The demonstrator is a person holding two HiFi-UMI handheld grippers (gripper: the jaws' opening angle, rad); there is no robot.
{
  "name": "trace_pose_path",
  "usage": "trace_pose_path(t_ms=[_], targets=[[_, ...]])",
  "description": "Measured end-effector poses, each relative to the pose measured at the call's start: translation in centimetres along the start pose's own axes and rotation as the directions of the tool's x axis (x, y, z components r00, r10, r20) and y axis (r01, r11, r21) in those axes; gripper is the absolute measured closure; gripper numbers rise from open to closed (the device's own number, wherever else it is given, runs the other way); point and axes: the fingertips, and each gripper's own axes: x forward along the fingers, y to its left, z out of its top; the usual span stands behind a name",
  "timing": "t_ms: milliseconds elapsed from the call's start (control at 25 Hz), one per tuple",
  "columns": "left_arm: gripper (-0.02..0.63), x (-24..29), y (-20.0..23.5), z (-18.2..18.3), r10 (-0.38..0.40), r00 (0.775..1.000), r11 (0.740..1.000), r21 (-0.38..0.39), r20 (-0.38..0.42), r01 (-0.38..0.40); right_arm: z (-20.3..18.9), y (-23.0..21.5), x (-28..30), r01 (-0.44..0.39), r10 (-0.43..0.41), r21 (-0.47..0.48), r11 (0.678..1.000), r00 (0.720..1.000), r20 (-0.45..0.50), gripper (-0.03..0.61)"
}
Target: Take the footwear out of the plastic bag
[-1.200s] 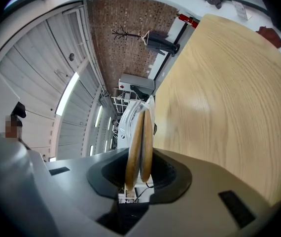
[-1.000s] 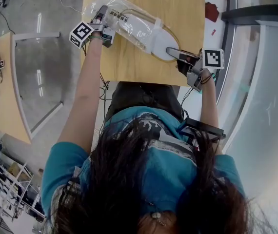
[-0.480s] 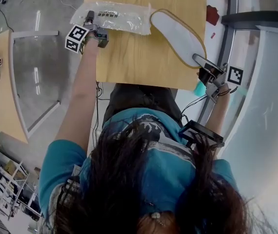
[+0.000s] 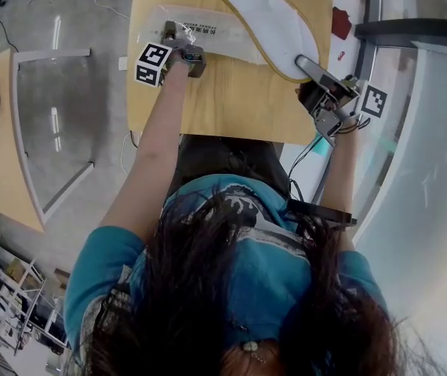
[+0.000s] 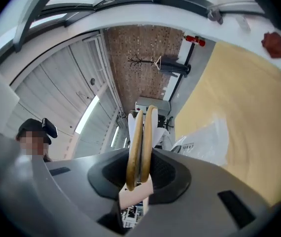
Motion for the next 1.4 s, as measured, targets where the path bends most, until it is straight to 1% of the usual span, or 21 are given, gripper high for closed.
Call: trace_pose_path(t_ms=[80, 160, 240, 320, 440, 480, 520, 560, 600, 640, 720, 800, 840, 920, 960, 1080, 1160, 1200, 1280, 1360, 1400], targets=[[0.614, 0.2, -0.4, -1.1, 0.009, 1.000, 1.000, 0.005, 0.001, -0.009, -1.1, -1.8, 2.7, -0.017, 0.018, 0.060, 0.998, 1.000, -0.024, 0.485], [0.612, 0.3, -0.7, -2.0, 0.018, 1.000, 1.000, 0.016, -0.005, -0.018, -2.4, -4.6, 4.5, 0.029, -0.024, 0.119, 0.992, 0.999, -0.047, 0.485], [0.612, 0.3, -0.9, -2.3, 0.028, 1.000, 0.999, 0.026, -0.010, -0.027, -3.7, -7.9, 5.3, 0.106, -0.097, 0.186, 0.977, 0.994, -0.058, 0.485], [0.612, 0.4, -0.8, -2.3, 0.039, 0.999, 0.999, 0.028, -0.020, -0.038, -5.1, -11.1, 5.4, 0.191, -0.180, 0.251, 0.949, 0.981, -0.066, 0.485], [0.606, 0.9, -0.7, -2.5, 0.028, 0.996, 1.000, -0.006, -0.086, -0.028, -7.6, -15.1, 5.1, 0.334, -0.313, 0.291, 0.897, 0.943, -0.116, 0.485], [0.559, 1.1, -1.0, -2.7, 0.008, 0.993, 1.000, -0.028, -0.121, -0.011, -8.3, -16.2, 5.1, 0.371, -0.348, 0.295, 0.880, 0.929, -0.129, 0.485], [0.486, 1.3, -1.3, -3.0, -0.013, 0.987, 0.999, -0.046, -0.157, 0.006, -8.8, -17.1, 5.0, 0.397, -0.373, 0.303, 0.867, 0.918, -0.136, 0.485], [0.418, 1.5, -1.5, -3.3, -0.026, 0.981, 0.999, -0.051, -0.192, 0.017, -9.2, -17.8, 5.0, 0.415, -0.392, 0.311, 0.855, 0.910, -0.137, 0.485], [0.378, 1.5, -1.7, -3.4, -0.027, 0.975, 0.999, -0.035, -0.222, 0.020, -9.4, -18.4, 4.9, 0.432, -0.410, 0.315, 0.845, 0.902, -0.136, 0.485], [0.348, 1.4, -1.9, -3.5, -0.016, 0.968, 1.000, 0.003, -0.250, 0.018, -9.5, -18.9, 4.9, 0.451, -0.430, 0.310, 0.837, 0.892, -0.135, 0.485], [0.319, 0.9, -1.8, -3.5, 0.035, 0.952, 0.994, 0.105, -0.304, -0.003, -9.4, -19.6, 4.8, 0.487, -0.470, 0.284, 0.826, 0.873, -0.132, 0.485], [0.305, -0.4, -1.2, -3.6, 0.100, 0.926, 0.984, 0.176, -0.364, -0.037, -9.2, -19.9, 5.0, 0.506, -0.494, 0.271, 0.819, 0.862, -0.115, 0.485], [0.304, -1.3, -0.9, -3.7, 0.121, 0.910, 0.981, 0.190, -0.397, -0.048, -9.1, -20.0, 5.1, 0.512, -0.504, 0.268, 0.816, 0.858, -0.105, 0.483], [0.302, -3.5, -0.8, -4.3, 0.114, 0.882, 0.983, 0.182, -0.457, -0.033, -9.0, -20.4, 5.1, 0.531, -0.525, 0.245, 0.811, 0.846, -0.092, 0.483], [0.302, -4.7, -0.8, -4.6, 0.092, 0.876, 0.986, 0.166, -0.474, -0.014, -9.0, -20.6, 5.0, 0.540, -0.535, 0.223, 0.811, 0.840, -0.089, 0.483], [0.304, -8.2, -0.5, -4.9, 0.025, 0.872, 0.994, 0.105, -0.489, 0.030, -9.0, -20.6, 5.1, 0.553, -0.547, 0.149, 0.820, 0.833, -0.085, 0.480], [0.304, -10.3, -0.2, -4.8, -0.008, 0.857, 0.995, 0.078, -0.515, 0.057, -9.3, -20.6, 5.1, 0.572, -0.563, 0.120, 0.811, 0.820, -0.102, 0.436], [0.304, -11.2, -0.1, -4.7, -0.020, 0.847, 0.994, 0.078, -0.531, 0.072, -9.5, -20.5, 5.1, 0.585, -0.575, 0.107, 0.804, 0.811, -0.112, 0.410], [0.304, -12.8, 0.0, -4.2, -0.031, 0.831, 0.989, 0.105, -0.555, 0.107, -9.4, -20.0, 4.7, 0.615, -0.606, 0.068, 0.786, 0.787, -0.112, 0.365], [0.304, -14.2, -0.3, -3.7, -0.047, 0.819, 0.980, 0.132, -0.572, 0.148, -8.8, -19.2, 3.8, 0.656, -0.653, 0.014, 0.755, 0.753, -0.082, 0.339], [0.304, -14.8, -0.7, -3.4, -0.064, 0.811, 0.976, 0.134, -0.582, 0.173, -8.3, -18.9, 3.2, 0.680, -0.680, -0.022, 0.733, 0.731, -0.060, 0.334]])
